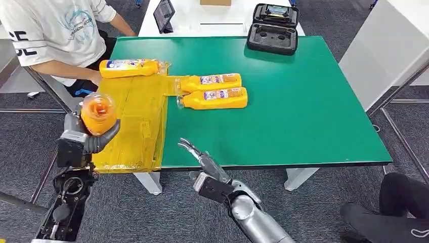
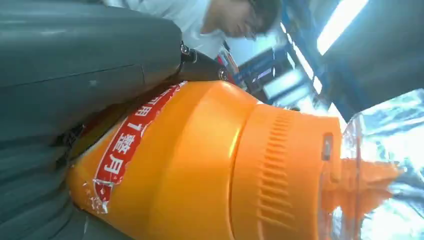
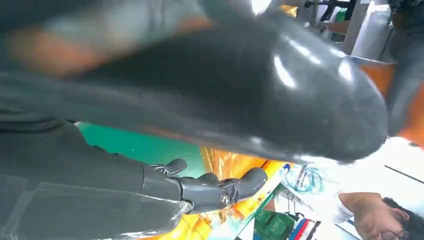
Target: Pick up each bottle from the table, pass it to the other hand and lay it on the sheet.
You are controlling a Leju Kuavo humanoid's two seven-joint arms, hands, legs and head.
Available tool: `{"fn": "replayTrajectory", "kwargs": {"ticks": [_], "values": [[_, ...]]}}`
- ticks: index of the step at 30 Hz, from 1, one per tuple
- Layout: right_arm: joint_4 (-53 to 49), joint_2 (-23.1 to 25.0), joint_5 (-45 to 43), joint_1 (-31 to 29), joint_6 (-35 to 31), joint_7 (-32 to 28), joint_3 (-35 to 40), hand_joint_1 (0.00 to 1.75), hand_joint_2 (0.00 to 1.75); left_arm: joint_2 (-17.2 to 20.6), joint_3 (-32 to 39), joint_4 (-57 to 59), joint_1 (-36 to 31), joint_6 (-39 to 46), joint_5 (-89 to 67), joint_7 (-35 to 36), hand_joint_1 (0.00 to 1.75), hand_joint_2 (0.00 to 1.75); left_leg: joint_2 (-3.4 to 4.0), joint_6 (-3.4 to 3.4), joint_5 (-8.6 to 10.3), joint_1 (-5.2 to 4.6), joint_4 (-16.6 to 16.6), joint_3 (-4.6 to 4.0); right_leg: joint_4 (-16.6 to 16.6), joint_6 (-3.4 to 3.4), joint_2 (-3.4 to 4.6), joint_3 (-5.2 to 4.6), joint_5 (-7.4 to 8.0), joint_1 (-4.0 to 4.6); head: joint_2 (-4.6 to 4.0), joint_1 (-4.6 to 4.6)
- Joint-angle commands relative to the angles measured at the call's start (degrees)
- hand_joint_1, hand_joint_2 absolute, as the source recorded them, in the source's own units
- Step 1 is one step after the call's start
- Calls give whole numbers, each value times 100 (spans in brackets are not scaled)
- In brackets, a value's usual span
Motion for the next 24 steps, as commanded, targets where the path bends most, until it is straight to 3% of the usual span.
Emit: {"fn": "replayTrajectory", "kwargs": {"ticks": [1, 12, 16, 17, 19, 20, 21, 23, 24], "values": [[288, 10, -19, -101, 74, -22, 84, 0, 0, 658, -1197, 1689, -1046, -591, -1927, 632, 166, 175, -15, -10, 2, 5, -7, 19, -6, -9, -16, 24, -3, 5, 0, 0], [296, 17, 7, -130, 95, -22, 110, 0, 0, 579, -1313, 1938, -1161, -608, -2147, 742, 169, 175, -6, -13, -1, 5, -2, 15, -4, -8, -6, 21, -4, 5, 0, 0], [307, 28, 42, -127, 203, 42, 131, 0, 0, 683, -1846, 2456, -1528, -1139, -3076, 1110, 162, 175, -11, -15, 1, 8, 0, 12, -2, -10, -11, 20, -4, 8, 0, 0], [313, 44, 43, -113, 209, 51, 109, 0, 0, 606, -1801, 2599, -1595, -1252, -3058, 1119, 154, 175, -13, -11, 5, 3, -2, 6, -1, -6, -13, 12, -2, 4, 0, 0], [337, 66, 67, -106, 269, 66, 100, 0, 0, 585, -1895, 2886, -1753, -1562, -3150, 1105, 155, 175, -14, -11, 5, 4, -1, 7, -2, -7, -13, 13, -1, 4, 0, -2], [370, 93, 83, -117, 320, 84, 91, 0, 0, 575, -1921, 3050, -1821, -1651, -3294, 1161, 166, 175, -15, -14, 3, 8, 0, 13, -3, -10, -15, 22, -2, 9, 0, 2], [409, 108, 115, -139, 330, 94, 98, 0, 0, 568, -1909, 3143, -1860, -1732, -3329, 1164, 154, 175, -13, -17, 3, 12, -1, 17, -6, -12, -14, 27, -2, 12, 0, -2], [469, 142, 146, -172, 352, 107, 114, 0, 0, 529, -1891, 3282, -1925, -1658, -3490, 1207, 173, 175, -10, -16, 1, 10, -2, 17, -6, -11, -10, 25, -2, 10, 0, 2], [478, 157, 154, -163, 339, 110, 105, 0, 0, 469, -1806, 3346, -1966, -1687, -3469, 1225, 169, 175, -7, -18, 0, 13, -3, 20, -8, -13, -8, 29, -2, 14, 0, -2]]}}
